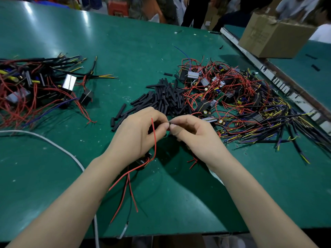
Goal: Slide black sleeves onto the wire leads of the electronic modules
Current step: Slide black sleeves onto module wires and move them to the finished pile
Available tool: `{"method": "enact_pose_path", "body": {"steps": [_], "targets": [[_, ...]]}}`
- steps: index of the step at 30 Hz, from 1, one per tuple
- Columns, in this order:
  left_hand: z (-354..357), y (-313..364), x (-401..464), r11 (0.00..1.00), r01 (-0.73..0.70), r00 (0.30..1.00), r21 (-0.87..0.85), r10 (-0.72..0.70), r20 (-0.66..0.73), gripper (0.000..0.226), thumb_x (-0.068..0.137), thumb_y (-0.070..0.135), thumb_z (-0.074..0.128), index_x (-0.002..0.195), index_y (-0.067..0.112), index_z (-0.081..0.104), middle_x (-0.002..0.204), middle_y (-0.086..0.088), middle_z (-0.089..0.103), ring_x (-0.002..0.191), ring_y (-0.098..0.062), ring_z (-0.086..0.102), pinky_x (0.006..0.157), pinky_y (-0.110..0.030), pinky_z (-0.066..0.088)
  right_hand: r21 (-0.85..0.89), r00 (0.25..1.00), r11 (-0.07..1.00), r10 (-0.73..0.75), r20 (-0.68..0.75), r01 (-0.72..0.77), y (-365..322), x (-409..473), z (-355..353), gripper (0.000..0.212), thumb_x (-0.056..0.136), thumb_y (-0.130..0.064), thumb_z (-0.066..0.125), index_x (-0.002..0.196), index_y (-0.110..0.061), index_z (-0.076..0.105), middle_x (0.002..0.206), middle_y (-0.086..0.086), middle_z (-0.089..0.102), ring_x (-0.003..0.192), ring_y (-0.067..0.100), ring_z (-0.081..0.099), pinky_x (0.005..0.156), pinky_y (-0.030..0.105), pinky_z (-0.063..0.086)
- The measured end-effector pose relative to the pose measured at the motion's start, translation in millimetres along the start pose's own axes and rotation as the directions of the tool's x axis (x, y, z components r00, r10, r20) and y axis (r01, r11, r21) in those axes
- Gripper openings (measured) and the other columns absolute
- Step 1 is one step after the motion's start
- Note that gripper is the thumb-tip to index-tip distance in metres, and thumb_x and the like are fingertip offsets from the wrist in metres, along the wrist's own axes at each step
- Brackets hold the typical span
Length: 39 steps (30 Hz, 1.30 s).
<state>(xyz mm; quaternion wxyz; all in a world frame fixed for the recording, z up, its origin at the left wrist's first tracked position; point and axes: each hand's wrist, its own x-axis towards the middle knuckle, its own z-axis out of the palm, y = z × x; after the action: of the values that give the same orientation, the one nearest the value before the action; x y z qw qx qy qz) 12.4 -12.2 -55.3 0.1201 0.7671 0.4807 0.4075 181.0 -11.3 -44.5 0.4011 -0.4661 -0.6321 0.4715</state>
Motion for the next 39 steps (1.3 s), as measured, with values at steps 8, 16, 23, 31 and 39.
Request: {"method": "enact_pose_path", "body": {"steps": [8,16,23,31,39], "targets": [[-1.2,-3.5,3.7,0.991,0.088,0.995,-0.098,-0.084,0.046,0.006,0.088,0.029,0.061,0.085,0.025,0.066,0.079,0.013,0.062,0.074,-0.001,0.053,0.065,-0.009,0.038,-0.133,0.972,0.971,-0.213,-0.097,0.199,3.9,-0.5,1.7,0.019,0.087,-0.007,0.067,0.089,-0.026,0.070,0.084,-0.001,0.065,0.079,0.011,0.059,0.076,0.026,0.048],[-5.6,0.2,2.5,0.963,0.124,0.989,-0.240,-0.099,0.113,0.012,0.089,0.030,0.055,0.089,0.022,0.064,0.083,0.008,0.062,0.078,-0.012,0.055,0.073,-0.030,0.044,-0.051,0.971,0.980,-0.200,-0.132,0.195,-2.1,-0.7,1.5,0.025,0.083,-0.007,0.070,0.081,-0.032,0.074,0.080,-0.002,0.068,0.075,0.014,0.061,0.072,0.032,0.050],[-4.2,3.1,2.8,0.991,-0.007,0.996,-0.133,0.020,0.092,0.017,0.085,0.023,0.056,0.091,0.011,0.066,0.081,0.004,0.060,0.077,-0.009,0.054,0.075,-0.026,0.044,0.086,0.995,0.996,0.007,-0.097,0.001,-5.5,2.3,-0.8,0.017,0.087,-0.028,0.068,0.071,-0.025,0.072,0.055,-0.012,0.054,0.053,0.001,0.045,0.049,0.011,0.033],[-2.4,6.0,-1.0,0.997,-0.075,0.995,-0.030,0.077,0.068,0.021,0.088,0.024,0.053,0.096,0.009,0.065,0.083,-0.001,0.058,0.077,-0.022,0.057,0.069,-0.043,0.048,0.068,0.999,0.997,0.043,-0.032,-0.041,-3.3,4.5,-4.4,0.008,0.083,-0.025,0.071,0.076,-0.021,0.069,0.062,-0.011,0.061,0.053,0.000,0.049,0.047,0.008,0.036],[-3.8,6.8,-0.2,0.993,-0.107,0.992,0.043,0.103,0.075,0.020,0.089,0.024,0.053,0.094,0.009,0.065,0.084,-0.003,0.058,0.074,-0.025,0.056,0.065,-0.043,0.048,-0.258,0.999,0.965,-0.050,0.019,0.053,2.1,4.8,-9.4,0.018,0.091,-0.033,0.060,0.079,-0.024,0.070,0.072,-0.006,0.065,0.063,0.007,0.056,0.065,0.023,0.047]]}}
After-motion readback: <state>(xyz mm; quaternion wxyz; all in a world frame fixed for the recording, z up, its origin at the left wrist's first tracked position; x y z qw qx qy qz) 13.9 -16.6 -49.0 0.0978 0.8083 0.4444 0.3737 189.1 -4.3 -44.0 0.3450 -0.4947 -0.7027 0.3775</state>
